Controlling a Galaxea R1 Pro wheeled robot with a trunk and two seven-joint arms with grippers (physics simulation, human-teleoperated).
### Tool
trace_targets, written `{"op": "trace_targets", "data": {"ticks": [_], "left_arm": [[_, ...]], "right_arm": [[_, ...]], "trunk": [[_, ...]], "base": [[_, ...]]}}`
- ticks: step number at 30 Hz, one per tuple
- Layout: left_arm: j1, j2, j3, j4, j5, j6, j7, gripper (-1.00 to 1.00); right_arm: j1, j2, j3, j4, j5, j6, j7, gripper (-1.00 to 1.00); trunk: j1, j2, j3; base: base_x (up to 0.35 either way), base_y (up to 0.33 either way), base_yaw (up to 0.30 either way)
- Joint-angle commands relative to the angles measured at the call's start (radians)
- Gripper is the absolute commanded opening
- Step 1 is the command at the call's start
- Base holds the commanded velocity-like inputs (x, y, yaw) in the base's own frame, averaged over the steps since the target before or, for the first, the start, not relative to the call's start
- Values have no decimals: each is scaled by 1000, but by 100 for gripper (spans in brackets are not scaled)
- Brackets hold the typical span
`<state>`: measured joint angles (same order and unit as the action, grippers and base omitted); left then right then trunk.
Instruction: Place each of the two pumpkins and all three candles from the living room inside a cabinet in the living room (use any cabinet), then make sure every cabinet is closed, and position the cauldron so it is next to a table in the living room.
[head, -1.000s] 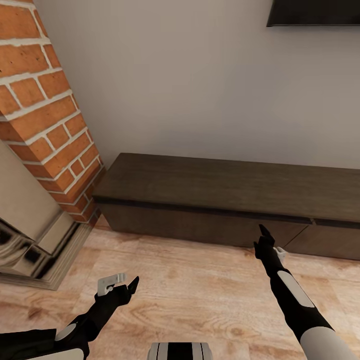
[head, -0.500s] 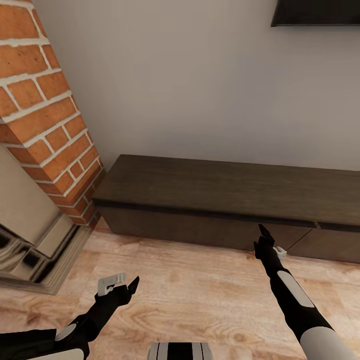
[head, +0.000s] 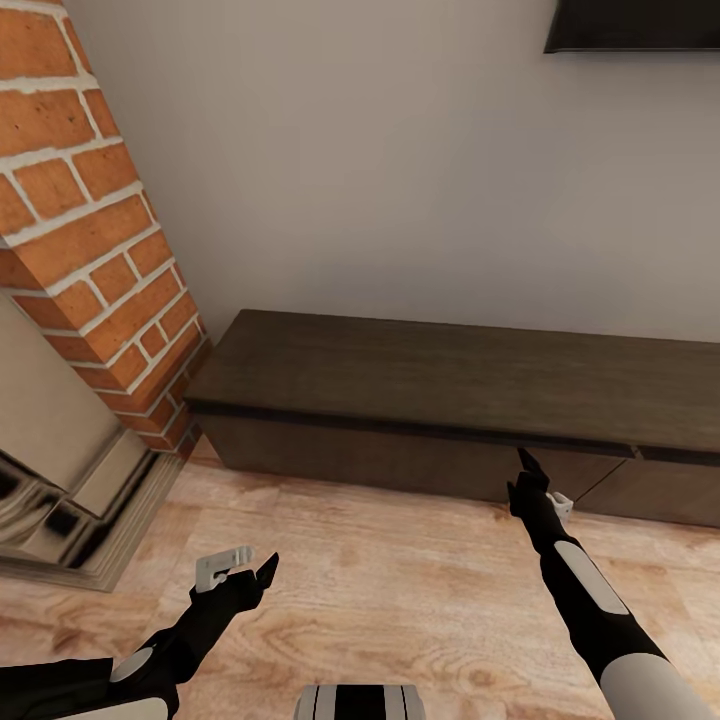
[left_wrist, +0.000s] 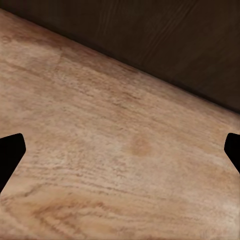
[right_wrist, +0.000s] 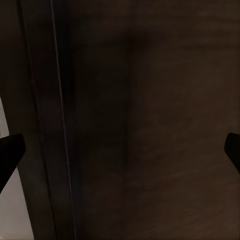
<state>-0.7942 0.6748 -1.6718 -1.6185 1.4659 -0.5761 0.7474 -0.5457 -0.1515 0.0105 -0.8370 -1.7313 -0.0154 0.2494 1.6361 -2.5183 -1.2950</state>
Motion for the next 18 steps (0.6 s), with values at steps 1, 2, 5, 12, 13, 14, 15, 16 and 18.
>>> {"op": "trace_targets", "data": {"ticks": [1,2,5,12,13,14,15,16,18], "left_arm": [[-2,0,-3,-1,2,-4,3,100],[-2,0,-3,-1,2,-4,3,100],[-2,0,-3,-1,2,-4,3,100],[-2,0,-3,-1,2,-4,3,100],[-2,0,-3,-1,2,-4,3,100],[-2,0,-3,-1,2,-4,3,100],[-2,0,-4,-1,2,-4,3,100],[-2,0,-4,-1,2,-4,3,100],[-2,0,-4,-1,2,-4,3,100]], "right_arm": [[0,0,2,0,-10,-2,4,100],[0,0,2,0,-10,-2,5,100],[0,0,2,-1,-10,-1,5,100],[0,-2,3,-4,-10,2,6,100],[0,-2,4,-5,-10,4,7,100],[0,-2,4,-5,-10,7,8,100],[0,-2,4,-5,-10,19,12,100],[0,-2,4,-5,-10,28,14,100],[0,-2,4,-5,-10,71,22,100]], "trunk": [[0,0,-1],[0,0,-1],[0,0,-1],[0,0,-1],[0,0,-1],[0,0,-1],[0,0,-1],[0,0,-1],[0,0,-1]], "base": [[0,0,0],[0,0,0],[0,0,0],[0,0,0],[0,0,0],[0,0,0],[0,0,0],[0,0,0],[0,0,0]]}}
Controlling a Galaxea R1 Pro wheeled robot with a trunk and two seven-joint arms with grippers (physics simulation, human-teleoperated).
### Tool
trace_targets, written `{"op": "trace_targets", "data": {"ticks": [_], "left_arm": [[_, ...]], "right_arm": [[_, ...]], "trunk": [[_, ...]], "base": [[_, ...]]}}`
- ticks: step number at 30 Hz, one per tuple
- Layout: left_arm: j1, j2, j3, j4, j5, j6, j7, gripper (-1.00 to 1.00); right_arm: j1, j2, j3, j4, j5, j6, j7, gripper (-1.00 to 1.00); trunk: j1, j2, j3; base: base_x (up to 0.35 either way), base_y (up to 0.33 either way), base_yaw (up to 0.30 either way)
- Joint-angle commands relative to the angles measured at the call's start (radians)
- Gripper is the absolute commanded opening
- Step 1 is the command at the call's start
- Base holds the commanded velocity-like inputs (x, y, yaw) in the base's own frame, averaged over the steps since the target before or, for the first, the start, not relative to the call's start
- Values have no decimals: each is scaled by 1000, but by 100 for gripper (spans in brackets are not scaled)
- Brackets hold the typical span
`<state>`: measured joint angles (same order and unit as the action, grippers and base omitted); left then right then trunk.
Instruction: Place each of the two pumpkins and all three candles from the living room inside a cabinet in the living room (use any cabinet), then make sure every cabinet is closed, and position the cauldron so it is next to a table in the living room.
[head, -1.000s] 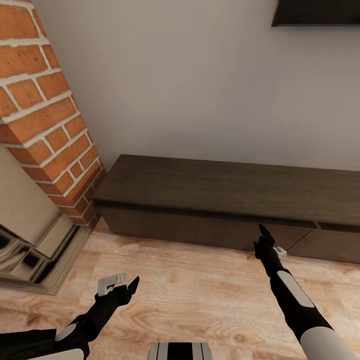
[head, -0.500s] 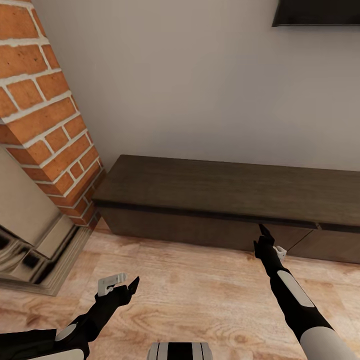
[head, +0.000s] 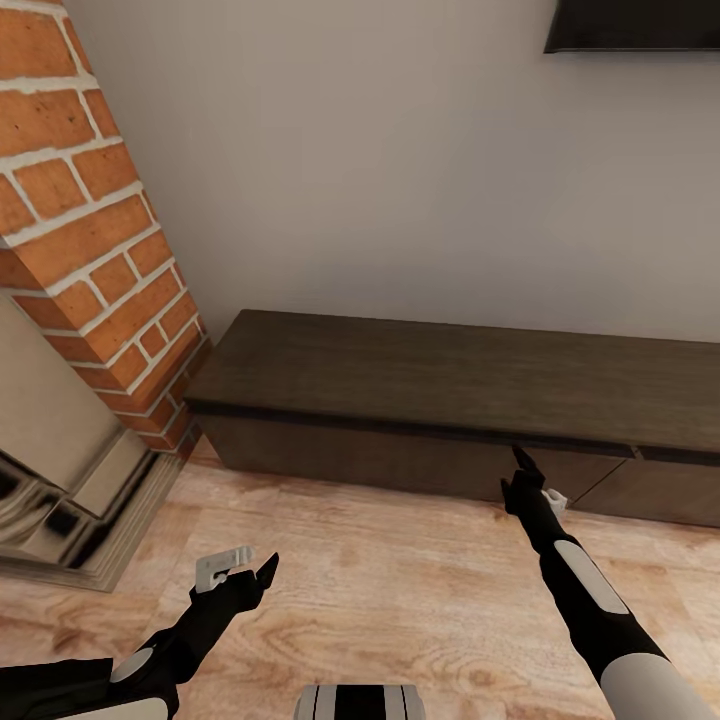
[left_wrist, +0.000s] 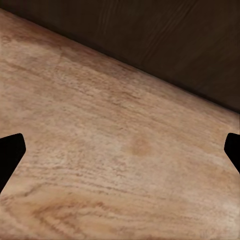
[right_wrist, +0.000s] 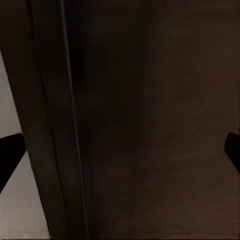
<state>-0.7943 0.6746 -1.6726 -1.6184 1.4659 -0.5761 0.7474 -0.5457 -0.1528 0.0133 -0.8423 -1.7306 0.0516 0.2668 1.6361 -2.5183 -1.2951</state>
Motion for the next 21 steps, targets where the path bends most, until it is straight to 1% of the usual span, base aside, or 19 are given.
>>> {"op": "trace_targets", "data": {"ticks": [1,5,13,18,21], "left_arm": [[-2,0,-3,-1,2,-4,3,100],[-2,0,-3,-1,2,-4,3,100],[-2,0,-4,-1,2,-4,3,100],[-2,0,-4,-1,2,-4,3,100],[-2,0,-4,-1,2,-4,3,100]], "right_arm": [[0,-1,0,1,-11,18,6,100],[0,0,-2,2,-11,37,11,100],[0,1,-2,3,-11,42,12,100],[0,1,-1,3,-11,42,12,100],[0,1,-1,3,-11,42,12,100]], "trunk": [[0,0,-1],[0,0,-1],[0,0,-1],[0,0,-1],[0,0,-1]], "base": [[0,0,0],[0,0,0],[3,0,0],[163,44,0],[83,17,0]]}}
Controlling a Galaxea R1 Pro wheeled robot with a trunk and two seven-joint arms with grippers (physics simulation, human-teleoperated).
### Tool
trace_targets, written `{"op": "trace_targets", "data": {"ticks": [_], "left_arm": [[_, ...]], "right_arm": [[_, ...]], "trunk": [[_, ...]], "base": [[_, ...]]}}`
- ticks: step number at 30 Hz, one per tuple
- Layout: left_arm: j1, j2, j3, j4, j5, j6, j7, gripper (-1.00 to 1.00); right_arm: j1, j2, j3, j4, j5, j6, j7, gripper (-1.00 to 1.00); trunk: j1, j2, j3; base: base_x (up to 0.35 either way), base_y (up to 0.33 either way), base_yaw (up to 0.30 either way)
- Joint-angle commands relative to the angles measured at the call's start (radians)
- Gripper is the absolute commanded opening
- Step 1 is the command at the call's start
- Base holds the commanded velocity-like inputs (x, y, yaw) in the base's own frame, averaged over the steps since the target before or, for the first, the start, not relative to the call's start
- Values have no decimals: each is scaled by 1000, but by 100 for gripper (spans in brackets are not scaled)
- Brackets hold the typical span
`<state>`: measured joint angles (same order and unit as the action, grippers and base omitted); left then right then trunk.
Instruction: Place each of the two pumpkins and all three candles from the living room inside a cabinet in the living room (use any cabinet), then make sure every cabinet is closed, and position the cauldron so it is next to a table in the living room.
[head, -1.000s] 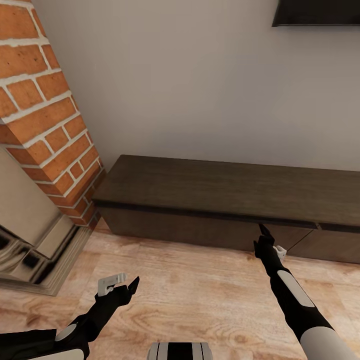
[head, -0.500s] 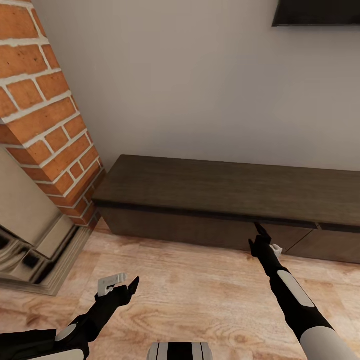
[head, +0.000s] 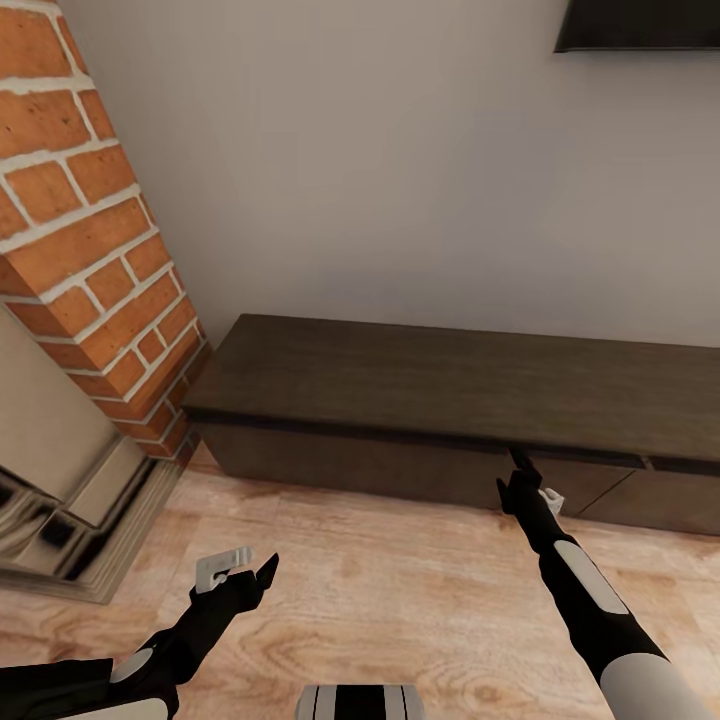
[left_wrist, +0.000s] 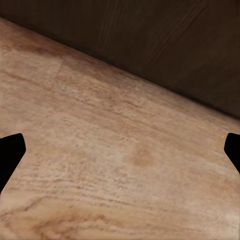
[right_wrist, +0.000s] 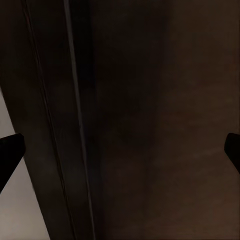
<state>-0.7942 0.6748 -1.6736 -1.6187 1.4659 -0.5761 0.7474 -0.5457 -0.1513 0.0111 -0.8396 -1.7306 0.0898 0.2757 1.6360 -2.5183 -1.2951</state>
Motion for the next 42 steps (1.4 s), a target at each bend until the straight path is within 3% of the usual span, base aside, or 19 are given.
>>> {"op": "trace_targets", "data": {"ticks": [1,29,30,42], "left_arm": [[-2,0,-3,-1,2,-4,3,100],[-2,-1,-3,-1,2,-4,3,100],[-2,-1,-3,-1,2,-4,3,100],[-2,-2,-3,-1,2,-4,3,100]], "right_arm": [[0,-1,1,1,-10,4,4,100],[0,-1,0,1,-10,4,4,100],[0,-1,0,1,-10,4,4,-100],[0,-1,0,1,-10,4,4,-100]], "trunk": [[0,0,-1],[0,0,-1],[0,0,-1],[0,0,-1]], "base": [[44,9,0],[34,1,0],[0,0,0],[0,0,0]]}}
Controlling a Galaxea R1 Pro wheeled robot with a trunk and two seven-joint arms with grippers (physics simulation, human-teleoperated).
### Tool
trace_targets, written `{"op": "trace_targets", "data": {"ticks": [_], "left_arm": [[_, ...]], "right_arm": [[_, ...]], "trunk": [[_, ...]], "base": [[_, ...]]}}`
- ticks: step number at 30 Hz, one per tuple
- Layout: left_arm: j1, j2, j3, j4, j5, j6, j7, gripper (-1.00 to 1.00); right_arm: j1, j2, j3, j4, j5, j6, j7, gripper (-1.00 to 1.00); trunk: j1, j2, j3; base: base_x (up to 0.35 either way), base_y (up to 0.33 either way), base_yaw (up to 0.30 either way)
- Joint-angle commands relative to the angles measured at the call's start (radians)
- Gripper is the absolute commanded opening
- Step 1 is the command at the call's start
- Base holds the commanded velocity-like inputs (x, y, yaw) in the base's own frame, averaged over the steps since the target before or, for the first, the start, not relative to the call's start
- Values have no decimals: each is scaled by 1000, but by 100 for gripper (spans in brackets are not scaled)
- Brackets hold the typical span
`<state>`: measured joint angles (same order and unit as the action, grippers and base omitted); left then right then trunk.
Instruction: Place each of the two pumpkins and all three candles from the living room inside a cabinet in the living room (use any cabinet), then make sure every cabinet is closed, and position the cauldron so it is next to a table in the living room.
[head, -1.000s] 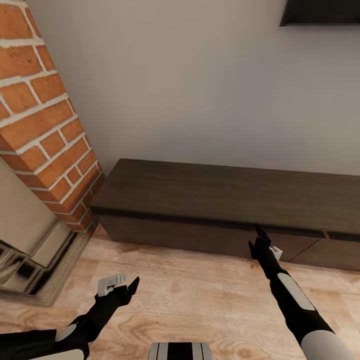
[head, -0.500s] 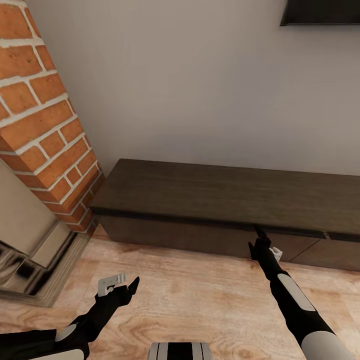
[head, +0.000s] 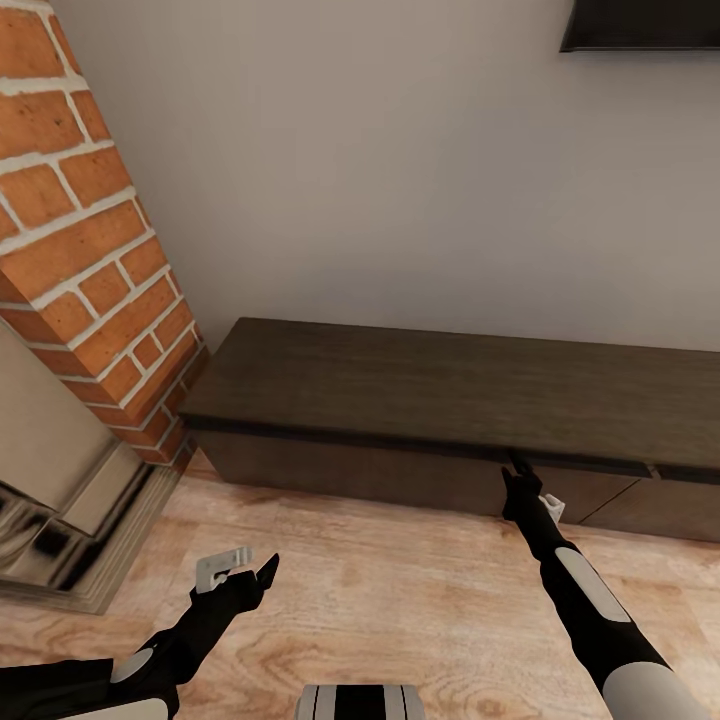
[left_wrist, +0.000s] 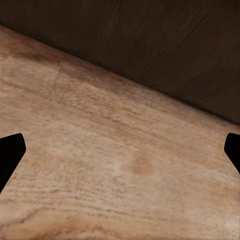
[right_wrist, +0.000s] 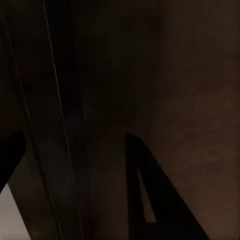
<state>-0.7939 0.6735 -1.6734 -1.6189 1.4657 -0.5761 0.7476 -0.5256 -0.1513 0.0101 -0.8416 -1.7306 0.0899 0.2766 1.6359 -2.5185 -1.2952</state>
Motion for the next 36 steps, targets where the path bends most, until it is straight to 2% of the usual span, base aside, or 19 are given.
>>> {"op": "trace_targets", "data": {"ticks": [1,36], "left_arm": [[-2,0,-3,-1,2,-4,3,100],[-2,-2,-5,-1,2,-4,2,100]], "right_arm": [[-21,-1,1,2,-10,4,3,-100],[-21,-1,0,4,-10,4,3,-100]], "trunk": [[0,0,-1],[0,0,-1]], "base": [[0,0,0],[-16,-13,0]]}}
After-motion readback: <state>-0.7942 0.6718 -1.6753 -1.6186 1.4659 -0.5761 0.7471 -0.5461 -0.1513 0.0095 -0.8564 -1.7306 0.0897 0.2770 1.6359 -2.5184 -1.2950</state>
